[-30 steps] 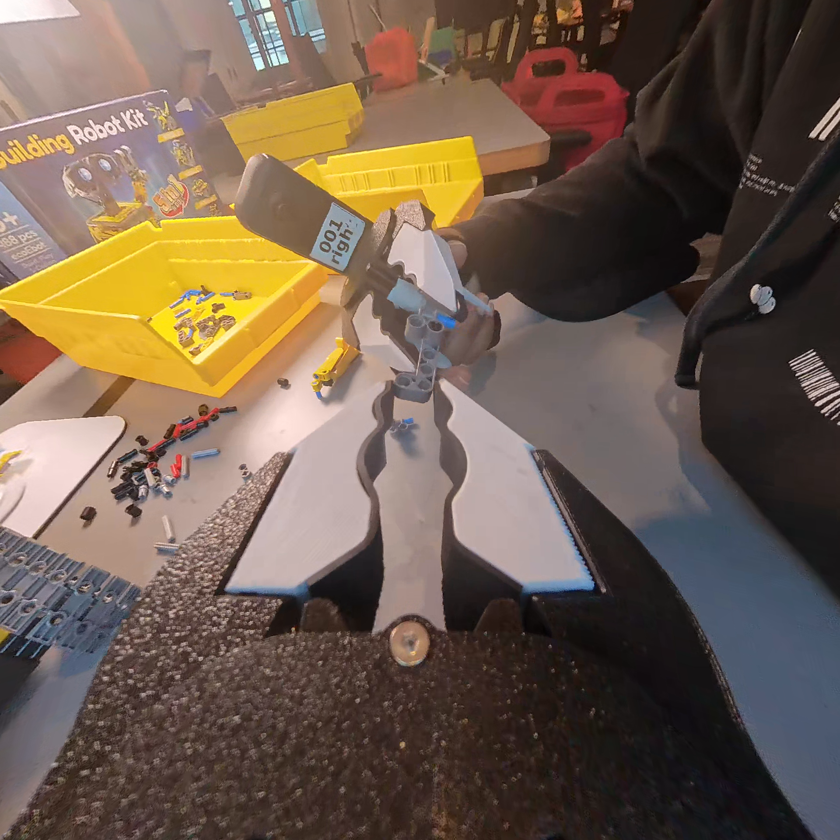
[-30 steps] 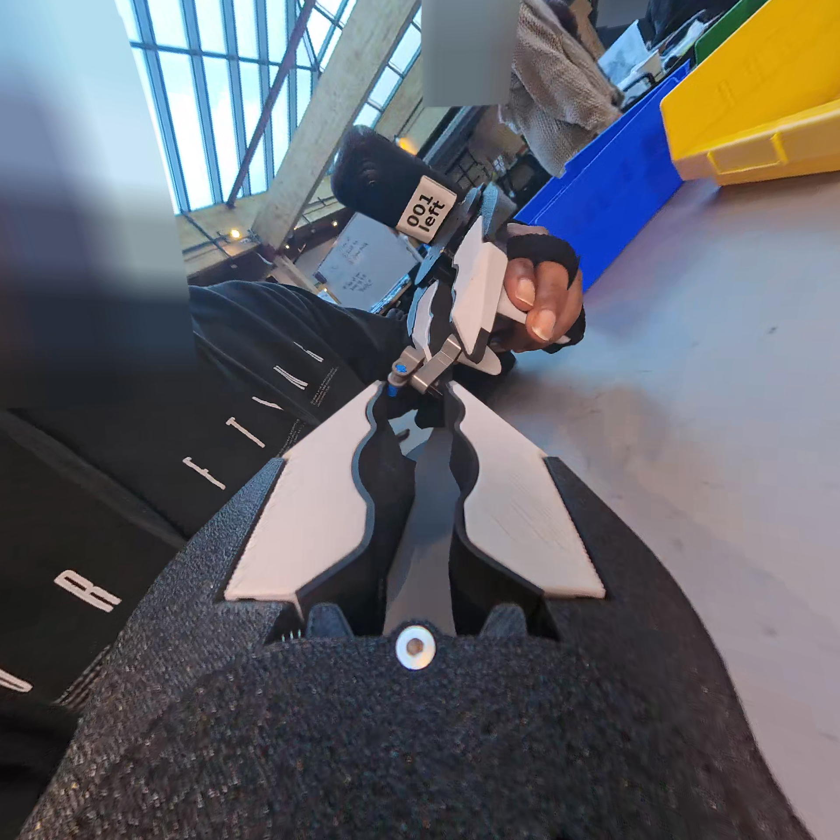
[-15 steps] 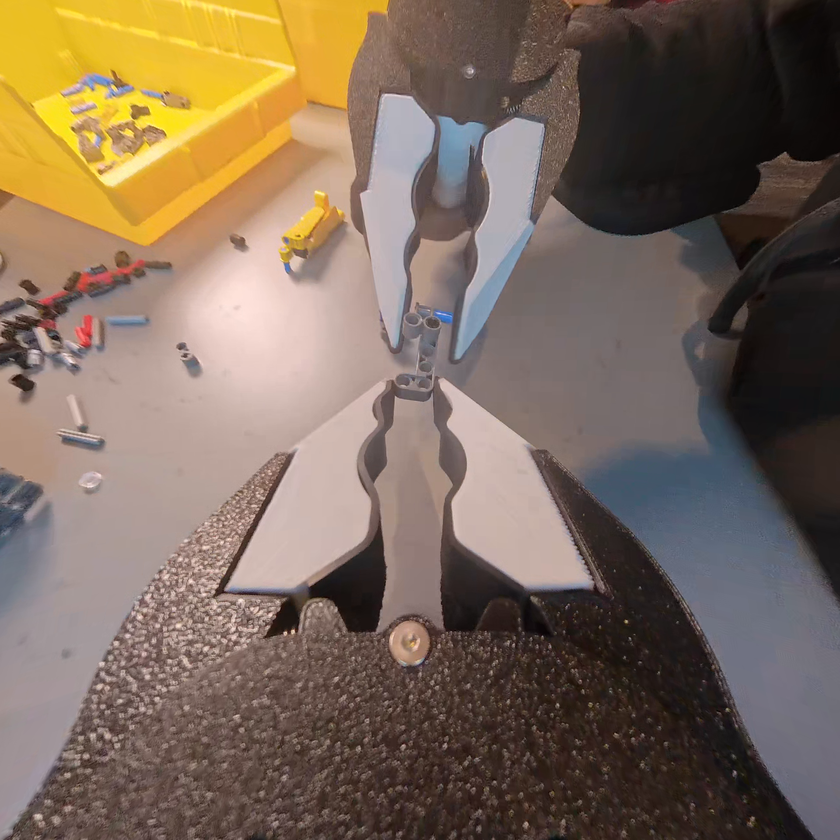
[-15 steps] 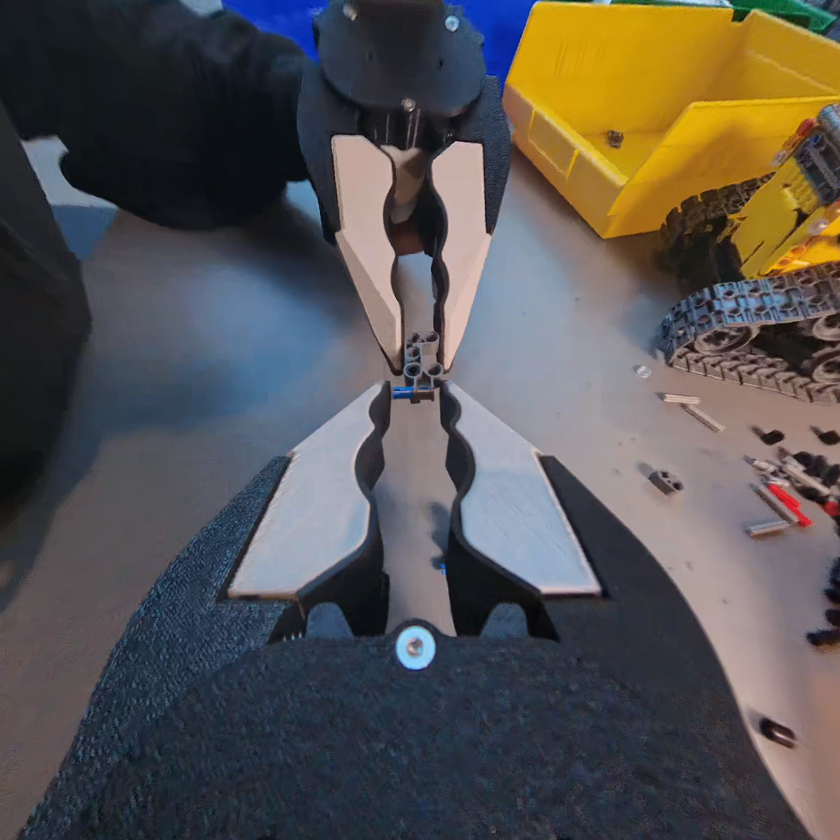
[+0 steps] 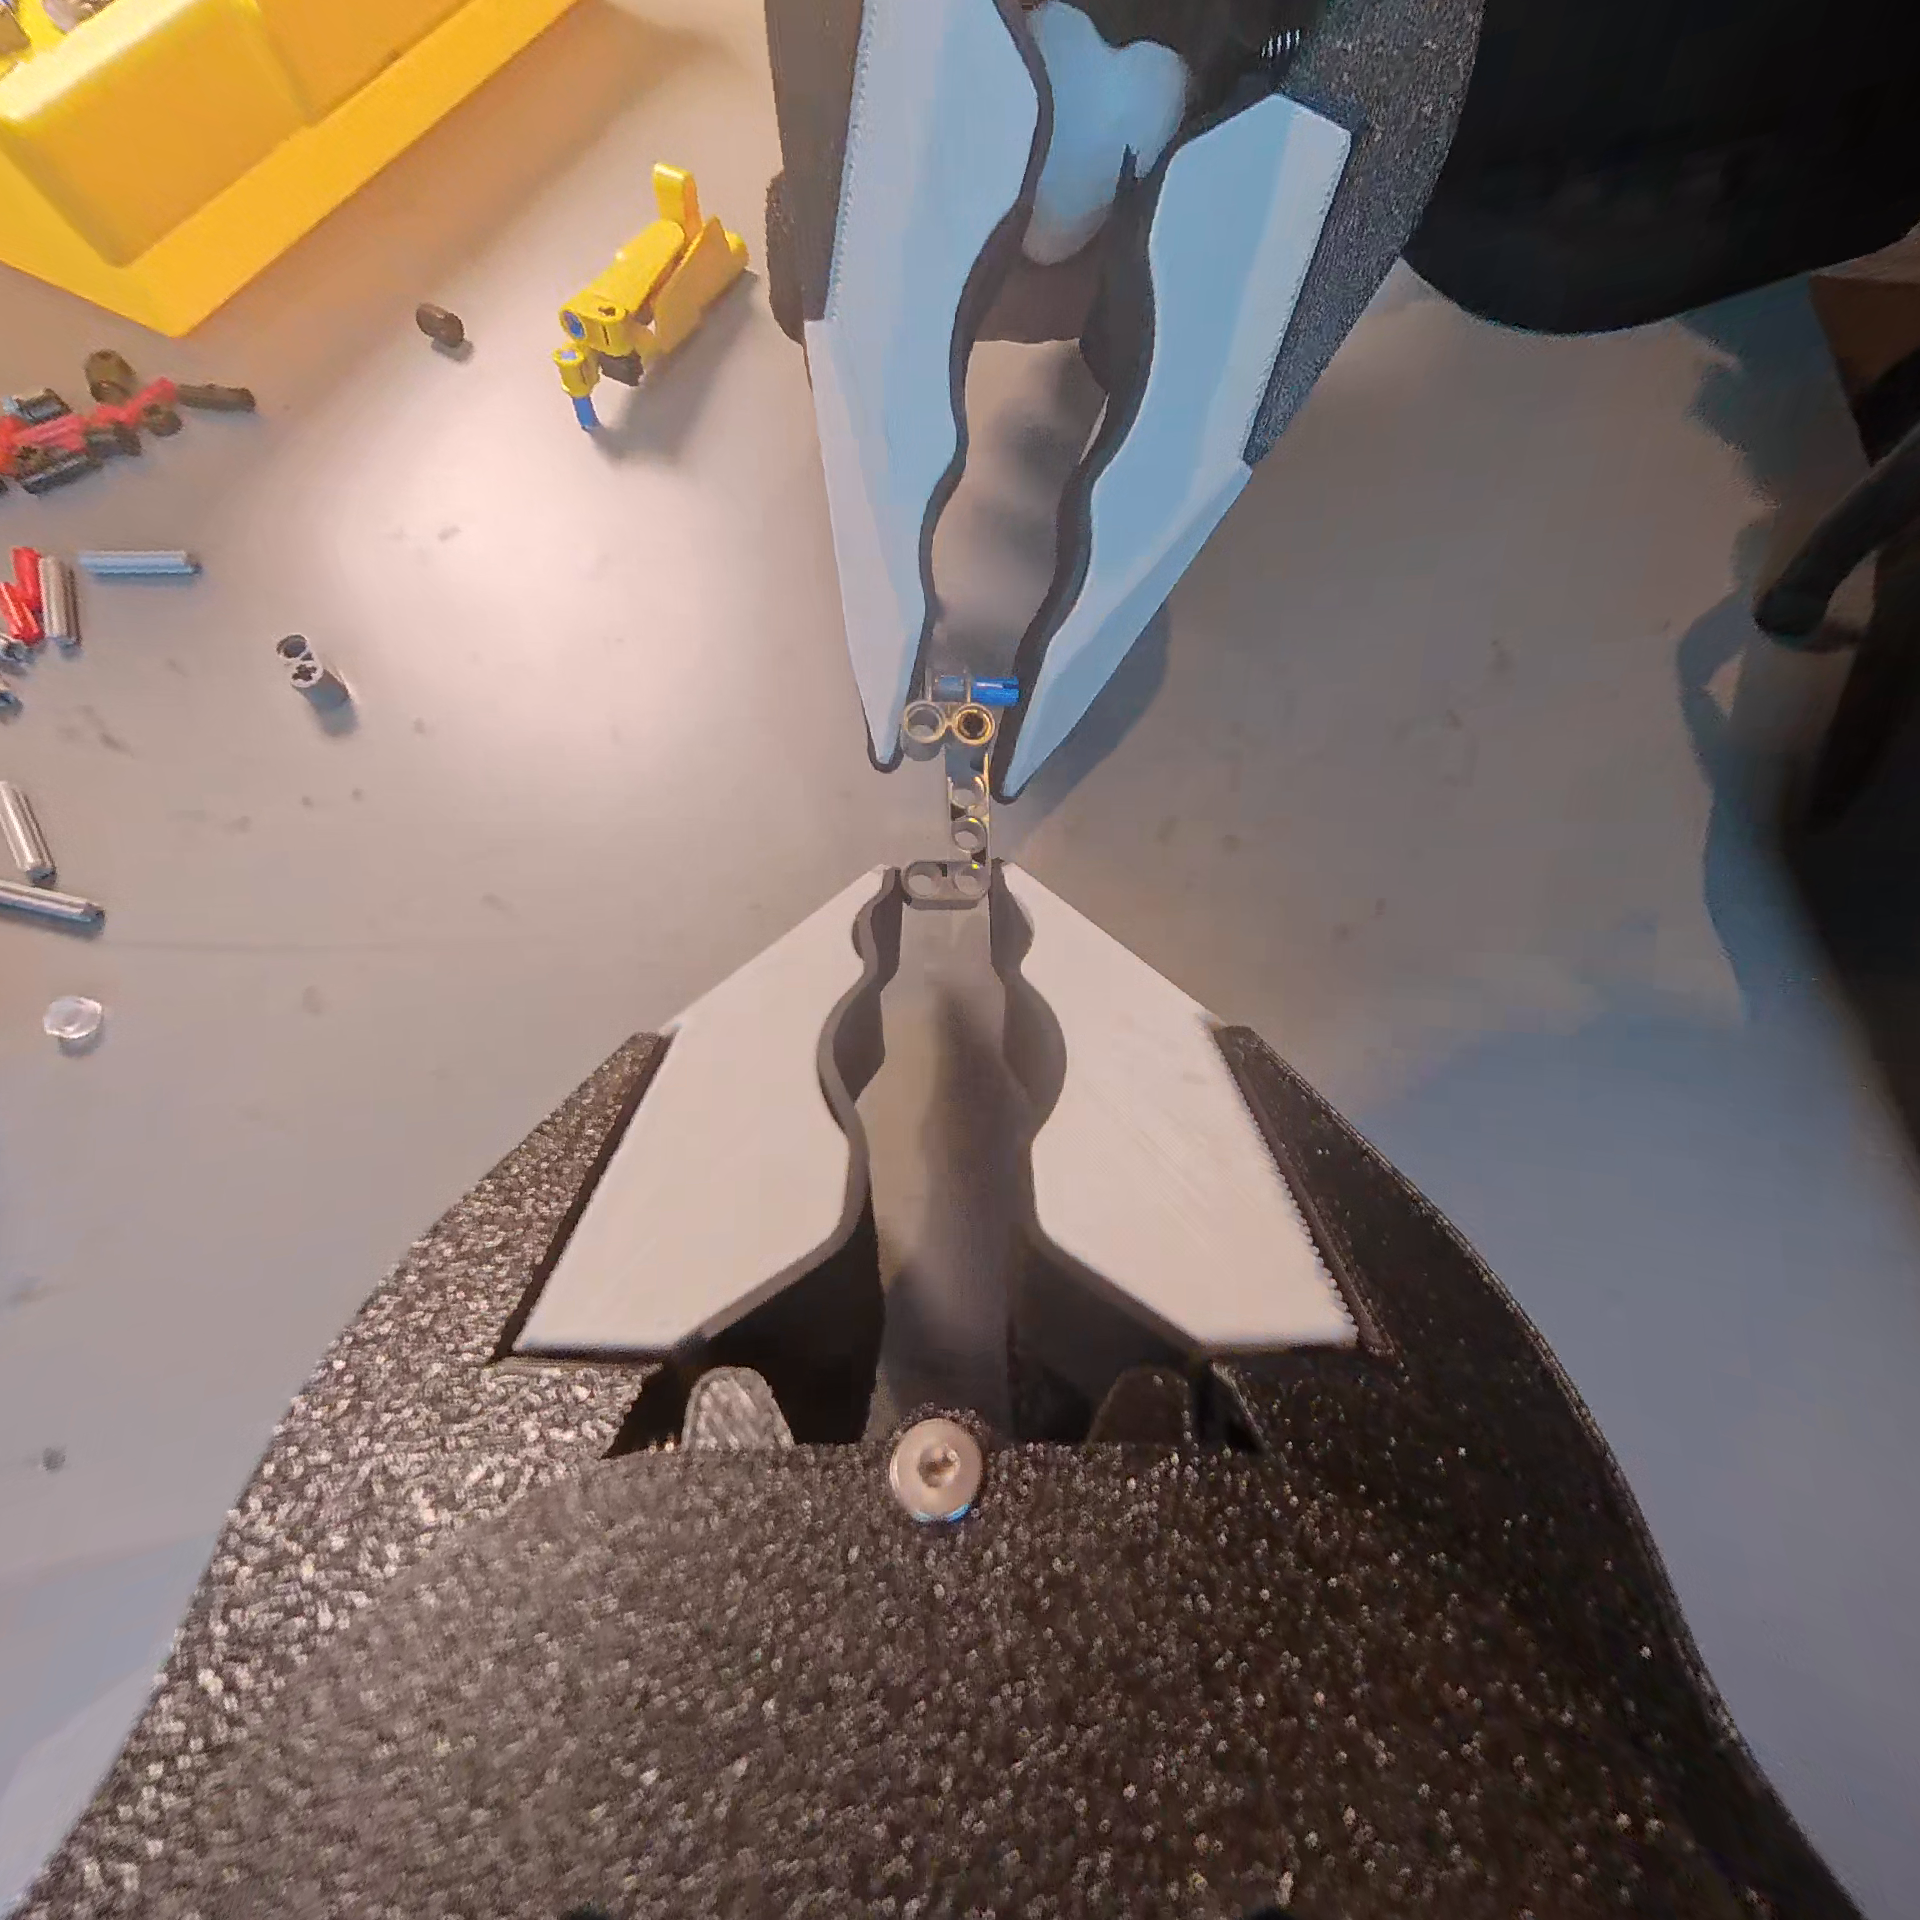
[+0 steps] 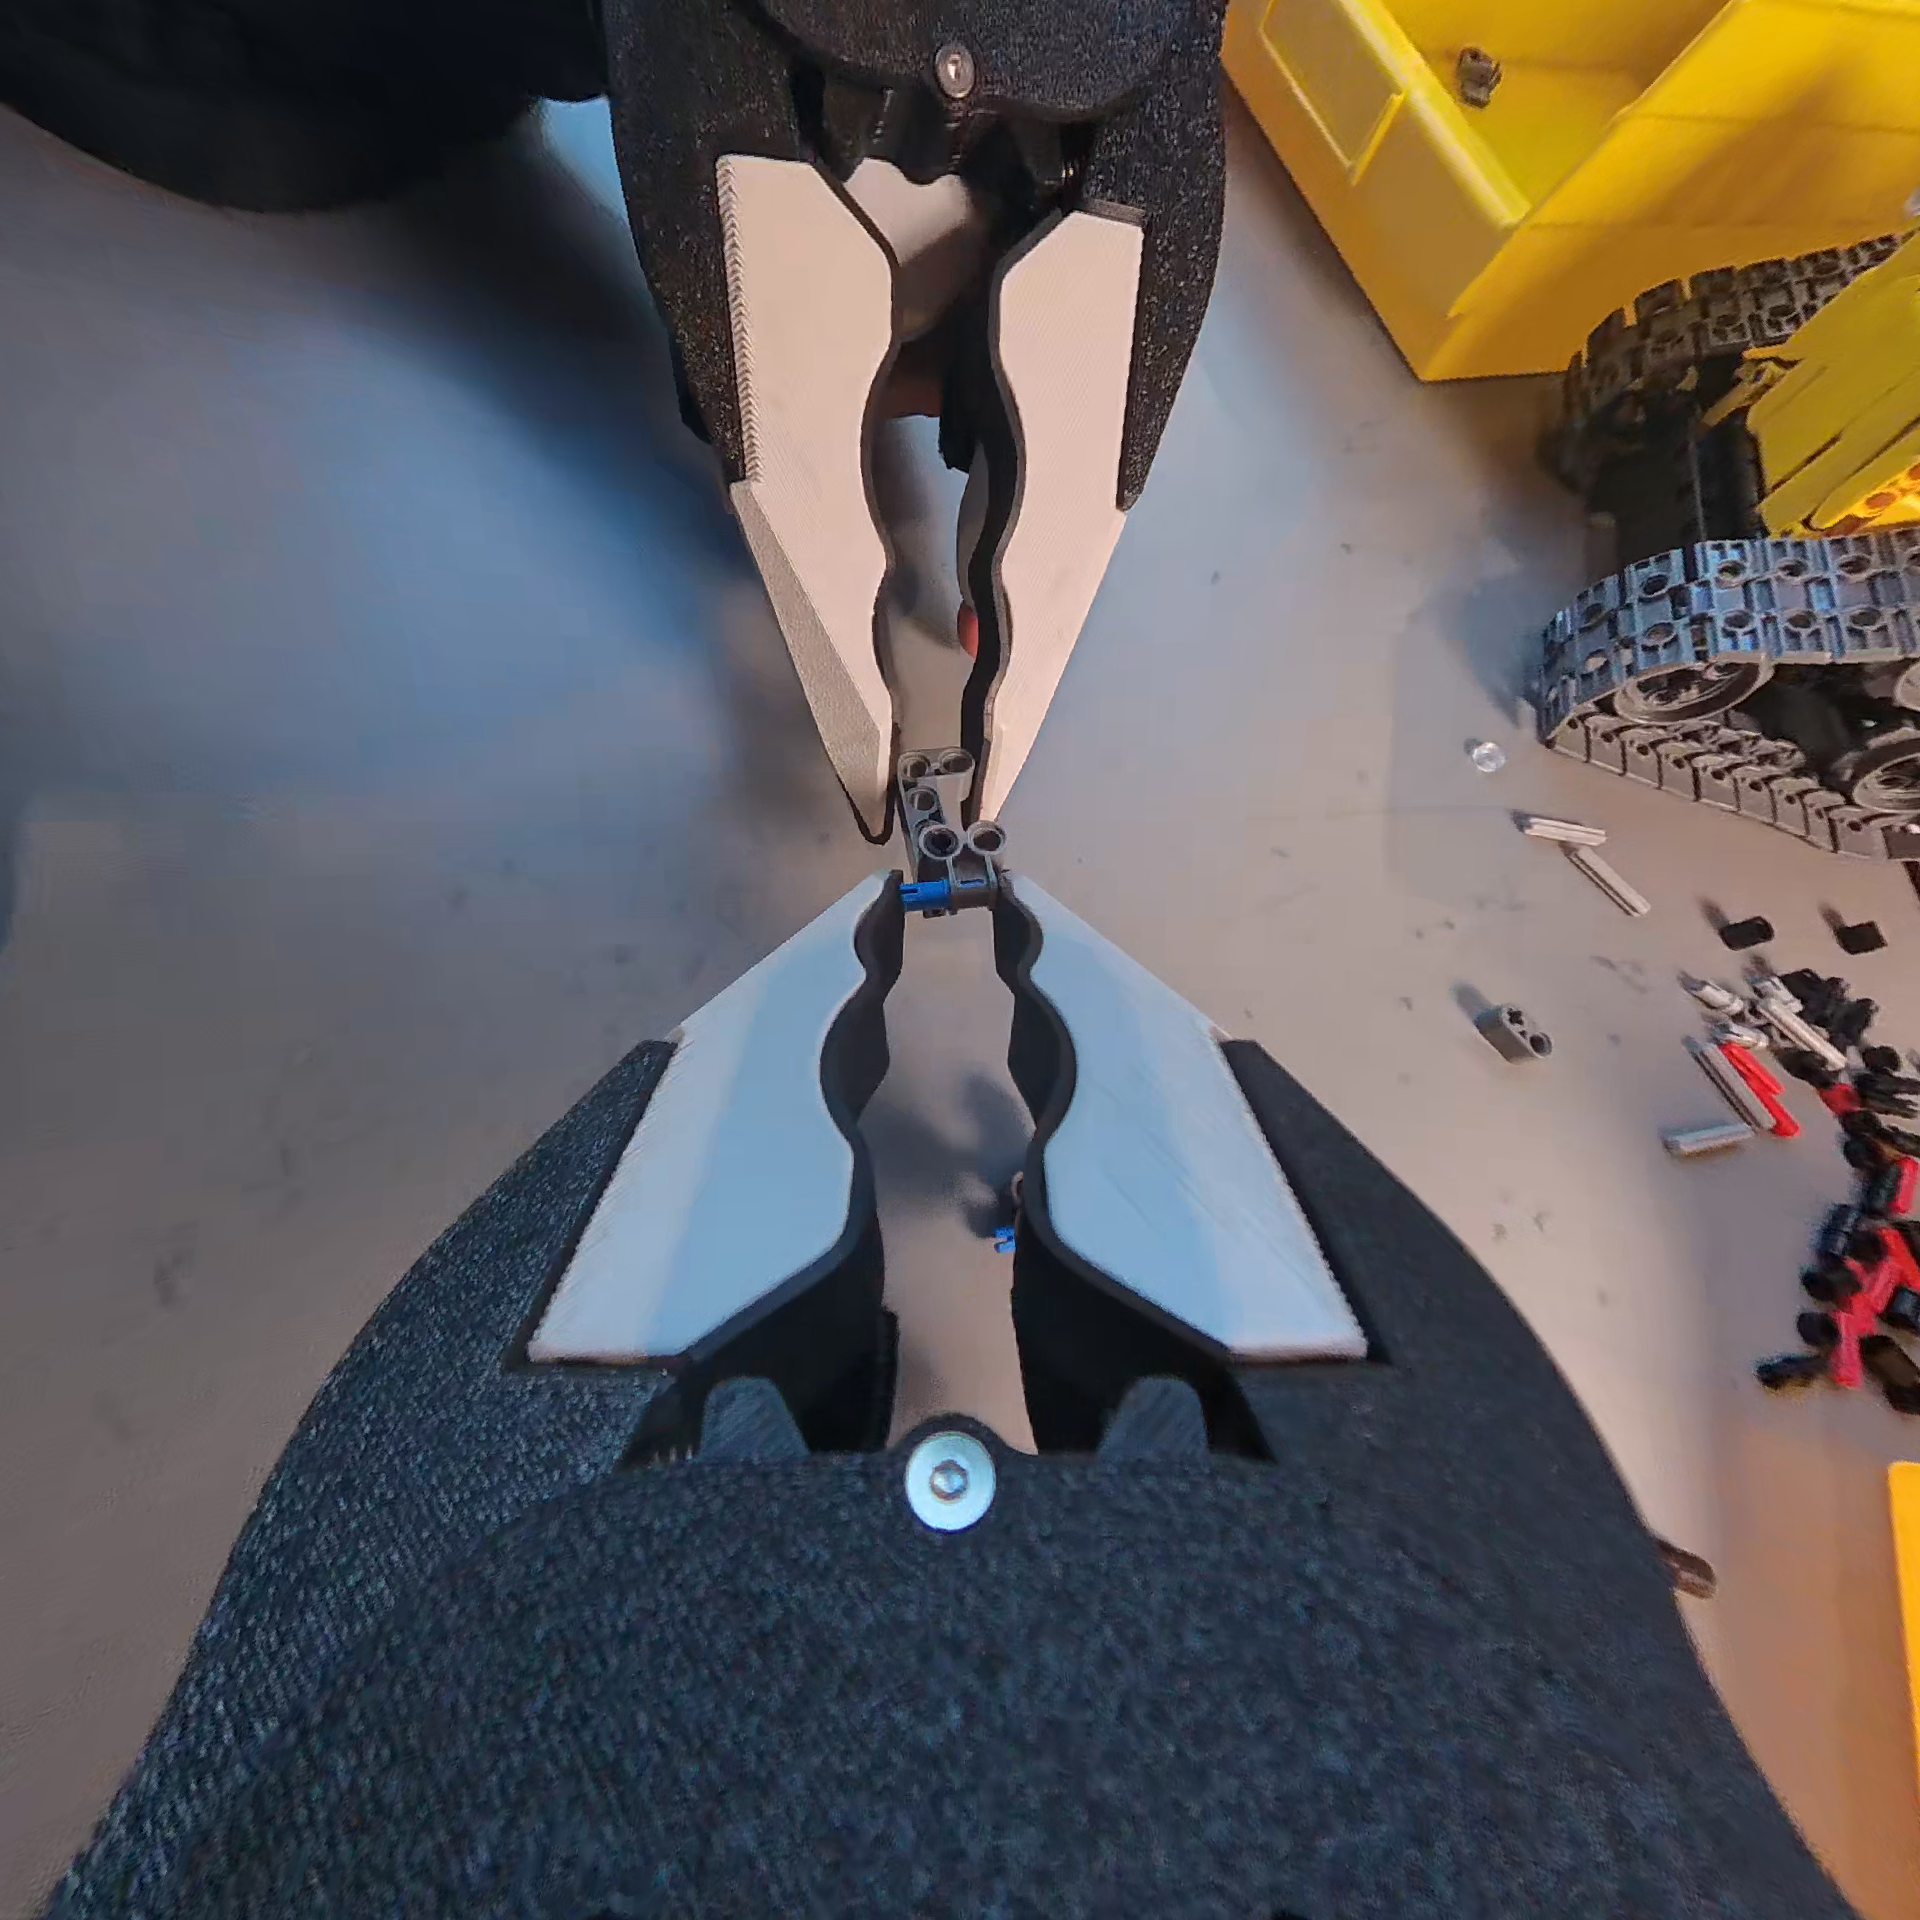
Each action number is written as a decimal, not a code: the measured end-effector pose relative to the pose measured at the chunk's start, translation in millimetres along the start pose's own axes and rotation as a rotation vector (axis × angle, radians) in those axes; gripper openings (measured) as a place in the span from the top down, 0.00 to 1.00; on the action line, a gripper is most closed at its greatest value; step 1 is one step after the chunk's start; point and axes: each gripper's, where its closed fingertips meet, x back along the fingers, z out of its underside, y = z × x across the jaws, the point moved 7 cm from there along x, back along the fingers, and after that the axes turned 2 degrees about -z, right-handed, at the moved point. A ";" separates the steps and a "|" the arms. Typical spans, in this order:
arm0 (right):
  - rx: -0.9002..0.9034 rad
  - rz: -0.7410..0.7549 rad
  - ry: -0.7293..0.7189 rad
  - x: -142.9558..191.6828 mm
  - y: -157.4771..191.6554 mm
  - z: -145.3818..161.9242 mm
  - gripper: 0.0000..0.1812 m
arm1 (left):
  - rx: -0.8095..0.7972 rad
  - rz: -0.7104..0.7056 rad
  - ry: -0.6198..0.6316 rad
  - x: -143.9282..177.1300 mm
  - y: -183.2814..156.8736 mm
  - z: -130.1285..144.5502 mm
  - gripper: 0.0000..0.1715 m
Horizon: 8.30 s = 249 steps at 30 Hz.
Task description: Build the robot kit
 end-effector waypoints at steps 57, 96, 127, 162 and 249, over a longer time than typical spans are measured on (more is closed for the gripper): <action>-0.122 -0.072 0.169 30.1 -19.5 43.0 0.92 | -0.112 0.063 0.043 1.9 -11.2 6.7 0.86; -0.288 -0.104 -0.487 23.1 -10.2 -22.0 0.92 | 0.096 0.075 -0.474 38.8 1.8 -35.5 0.94; -0.136 0.097 -0.365 21.8 -17.7 -14.2 0.92 | 0.070 -0.067 -0.400 32.6 17.3 -22.4 0.97; 0.029 0.283 -0.330 27.3 -12.4 -28.6 0.89 | -0.071 -0.224 -0.442 33.5 6.8 -36.8 0.95; 0.095 0.212 -0.428 40.8 -8.3 -31.9 0.91 | -0.187 -0.201 -0.433 44.0 -6.3 -45.6 0.97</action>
